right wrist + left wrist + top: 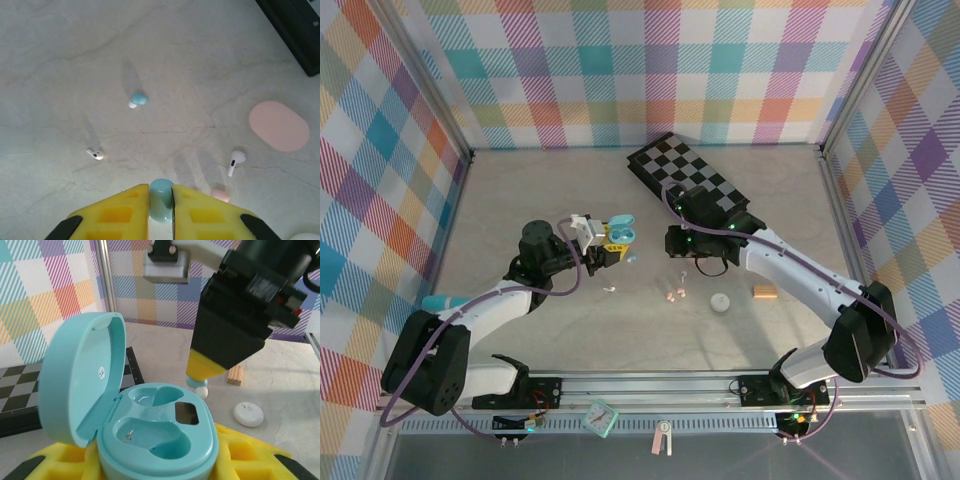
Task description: Insert the wireless bluetooth earbuds into the charging case
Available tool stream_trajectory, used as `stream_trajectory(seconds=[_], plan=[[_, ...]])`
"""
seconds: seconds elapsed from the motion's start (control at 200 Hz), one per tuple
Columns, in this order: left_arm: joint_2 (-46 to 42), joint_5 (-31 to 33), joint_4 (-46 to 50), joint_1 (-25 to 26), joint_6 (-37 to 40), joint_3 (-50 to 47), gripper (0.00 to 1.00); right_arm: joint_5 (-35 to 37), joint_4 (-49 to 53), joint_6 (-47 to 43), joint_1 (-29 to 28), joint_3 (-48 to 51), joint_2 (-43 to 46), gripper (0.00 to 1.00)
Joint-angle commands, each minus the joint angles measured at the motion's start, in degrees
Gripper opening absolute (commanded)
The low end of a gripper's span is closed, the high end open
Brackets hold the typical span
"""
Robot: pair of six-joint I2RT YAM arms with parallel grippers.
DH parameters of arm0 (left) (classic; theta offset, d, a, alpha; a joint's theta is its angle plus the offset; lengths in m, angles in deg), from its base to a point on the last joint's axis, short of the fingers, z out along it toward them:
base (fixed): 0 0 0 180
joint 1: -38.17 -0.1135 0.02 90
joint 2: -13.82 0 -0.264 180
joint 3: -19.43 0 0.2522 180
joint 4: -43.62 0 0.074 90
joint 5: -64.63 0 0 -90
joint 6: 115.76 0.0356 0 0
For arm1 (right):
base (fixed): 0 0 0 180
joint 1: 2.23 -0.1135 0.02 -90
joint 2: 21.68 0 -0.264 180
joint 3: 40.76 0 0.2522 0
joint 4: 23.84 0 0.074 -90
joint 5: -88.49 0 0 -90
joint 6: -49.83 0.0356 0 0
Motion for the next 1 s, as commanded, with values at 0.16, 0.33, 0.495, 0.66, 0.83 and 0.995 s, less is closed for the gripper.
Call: stream_trajectory(seconds=[0.16, 0.33, 0.495, 0.66, 0.83, 0.995], plan=[[0.9, -0.4, -2.8, 0.3, -0.1, 0.7, 0.35, -1.3, 1.1, -2.2, 0.3, 0.2, -1.6, 0.18], [0.9, -0.1, -2.7, 0.3, -0.1, 0.2, 0.35, -3.7, -0.7, -3.0, 0.6, 1.9, -4.1, 0.19], [0.1, 0.1, -2.5, 0.3, -0.1, -0.2, 0.35, -7.3, -1.1, -3.0, 0.8, 2.7, -10.4, 0.2], [-1.3, 1.3, -0.8, 0.1, 0.7, -1.1, 0.35, -10.0, -4.8, -3.4, 0.8, 3.3, -16.4, 0.2], [-2.8, 1.8, -0.8, -0.9, 0.0, -2.4, 0.35, -11.6, -8.0, -3.4, 1.2, 4.5, -19.3, 0.2], [-3.4, 1.7, -0.6, -1.3, -0.1, -2.5, 0.35, -9.5, -9.8, -4.1, 2.2, 6.6, -14.6, 0.22]])
